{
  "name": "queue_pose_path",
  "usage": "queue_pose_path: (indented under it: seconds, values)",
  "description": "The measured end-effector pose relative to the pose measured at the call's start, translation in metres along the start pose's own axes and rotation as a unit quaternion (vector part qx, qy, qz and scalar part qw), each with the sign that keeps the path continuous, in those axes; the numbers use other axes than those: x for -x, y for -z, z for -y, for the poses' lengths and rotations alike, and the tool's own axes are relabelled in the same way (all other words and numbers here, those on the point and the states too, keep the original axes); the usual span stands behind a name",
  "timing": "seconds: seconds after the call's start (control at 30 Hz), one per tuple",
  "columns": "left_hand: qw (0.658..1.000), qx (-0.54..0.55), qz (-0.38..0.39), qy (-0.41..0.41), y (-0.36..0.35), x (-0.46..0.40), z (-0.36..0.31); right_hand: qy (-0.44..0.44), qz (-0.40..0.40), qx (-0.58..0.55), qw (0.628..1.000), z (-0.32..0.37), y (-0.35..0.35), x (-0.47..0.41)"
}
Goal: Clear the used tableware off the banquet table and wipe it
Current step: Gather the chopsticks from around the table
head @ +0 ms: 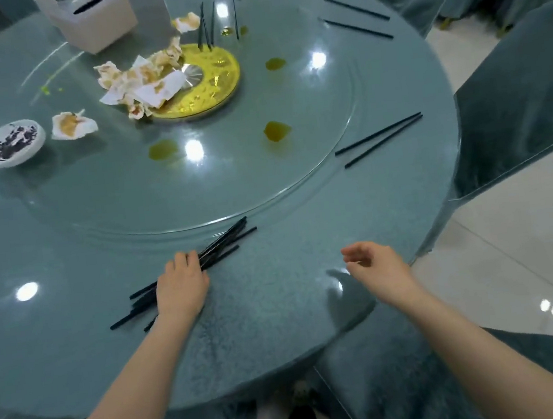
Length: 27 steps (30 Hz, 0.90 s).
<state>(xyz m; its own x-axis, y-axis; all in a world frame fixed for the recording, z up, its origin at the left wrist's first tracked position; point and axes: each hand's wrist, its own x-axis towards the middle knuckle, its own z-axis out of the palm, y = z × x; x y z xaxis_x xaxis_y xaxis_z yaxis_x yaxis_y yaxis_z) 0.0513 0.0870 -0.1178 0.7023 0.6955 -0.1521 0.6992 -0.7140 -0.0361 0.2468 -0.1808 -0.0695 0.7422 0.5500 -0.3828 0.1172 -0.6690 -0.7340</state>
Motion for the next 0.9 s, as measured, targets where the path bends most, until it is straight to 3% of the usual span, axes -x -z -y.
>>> queue_pose_path:
  seconds: [0.1, 0.23, 0.37, 0.6, 0.9]
  values:
    - [0.995, -0.028, -0.07, -0.068, -0.002, -0.002, -0.003, 0.0, 0.009, 0.034, 0.999, -0.002, -0.002, -0.017]
    - [0.979, -0.016, -0.13, -0.156, 0.008, -0.021, -0.015, 0.042, 0.003, 0.171, 0.984, 0.006, 0.009, -0.062]
    - [0.985, -0.007, -0.063, -0.162, 0.01, -0.033, -0.031, 0.062, -0.005, 0.283, 0.957, 0.017, 0.026, -0.115]
    - [0.985, -0.007, -0.038, -0.169, 0.008, -0.046, -0.042, 0.003, 0.01, 0.417, 0.909, 0.023, 0.053, -0.196]
    - [0.989, -0.001, 0.004, -0.151, 0.005, -0.052, -0.042, 0.064, -0.017, 0.44, 0.896, 0.011, 0.054, -0.231]
